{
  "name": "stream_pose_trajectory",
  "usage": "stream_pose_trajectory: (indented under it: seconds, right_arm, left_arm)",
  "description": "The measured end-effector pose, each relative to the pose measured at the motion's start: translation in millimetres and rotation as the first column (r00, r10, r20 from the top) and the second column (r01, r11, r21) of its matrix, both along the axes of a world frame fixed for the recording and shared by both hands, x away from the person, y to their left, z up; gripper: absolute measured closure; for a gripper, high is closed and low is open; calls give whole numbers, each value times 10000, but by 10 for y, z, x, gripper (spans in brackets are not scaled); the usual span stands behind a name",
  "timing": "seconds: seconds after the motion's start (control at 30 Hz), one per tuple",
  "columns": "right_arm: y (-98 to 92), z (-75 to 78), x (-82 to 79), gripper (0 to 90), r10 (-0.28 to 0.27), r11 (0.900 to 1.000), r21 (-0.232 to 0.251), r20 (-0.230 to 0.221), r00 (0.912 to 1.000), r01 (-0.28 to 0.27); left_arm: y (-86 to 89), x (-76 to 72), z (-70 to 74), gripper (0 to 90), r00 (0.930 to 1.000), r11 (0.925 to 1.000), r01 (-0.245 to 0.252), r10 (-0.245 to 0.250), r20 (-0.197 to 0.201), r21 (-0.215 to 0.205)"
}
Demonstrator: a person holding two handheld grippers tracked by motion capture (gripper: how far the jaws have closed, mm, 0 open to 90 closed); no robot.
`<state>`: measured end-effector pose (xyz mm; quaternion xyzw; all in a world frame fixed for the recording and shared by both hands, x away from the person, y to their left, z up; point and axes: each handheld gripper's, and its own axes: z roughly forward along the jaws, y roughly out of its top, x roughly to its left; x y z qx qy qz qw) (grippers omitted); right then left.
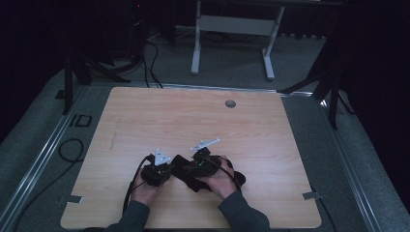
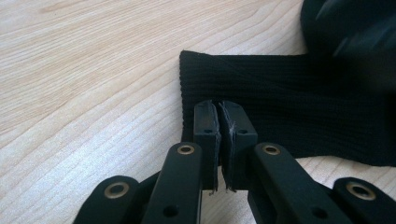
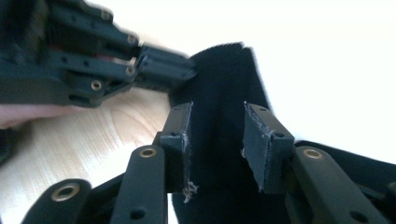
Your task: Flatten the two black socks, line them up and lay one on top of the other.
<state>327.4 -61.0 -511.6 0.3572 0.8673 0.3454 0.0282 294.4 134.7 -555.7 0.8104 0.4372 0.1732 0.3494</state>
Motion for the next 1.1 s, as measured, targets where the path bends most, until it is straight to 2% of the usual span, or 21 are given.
stream_pose_trajectory:
  seconds: [0.23, 0.33, 0.43, 0.57, 0.73, 0.9, 1.1]
  right_arm:
    - [-395, 251, 63, 592, -874, 9957, 354, 630, 9942, 853]
    - [-561, 272, 112, 590, -1282, 9912, 425, 672, 9895, 1255]
    - [-701, 256, 146, 589, -1625, 9866, 283, 757, 9838, 1608]
    - [-848, 182, 199, 591, -2146, 9760, -147, 1006, 9715, 2171]
    - [-1003, -18, 295, 600, -2752, 9580, -608, 810, 9580, 2804]
    - [-1056, -199, 329, 574, -2872, 9506, -1021, 687, 9554, 2931]
    - [-1048, -310, 346, 538, -2952, 9430, -1400, 672, 9531, 3020]
  left_arm:
    - [4, -4, -4, 859, 10000, 10000, 5, -5, 27, -22]
    - [1, -6, -5, 858, 10000, 10000, -7, 7, 43, -18]
    - [-1, -9, -5, 858, 10000, 10000, -10, 10, 39, -7]
    - [4, -8, -5, 857, 10000, 10000, 10, -10, 37, 7]
    - [4, -11, -5, 856, 10000, 10000, 12, -12, 28, 19]
    - [5, -12, -6, 853, 10000, 10000, 16, -16, 34, 20]
    - [5, -13, -6, 852, 10000, 10000, 18, -19, 43, 24]
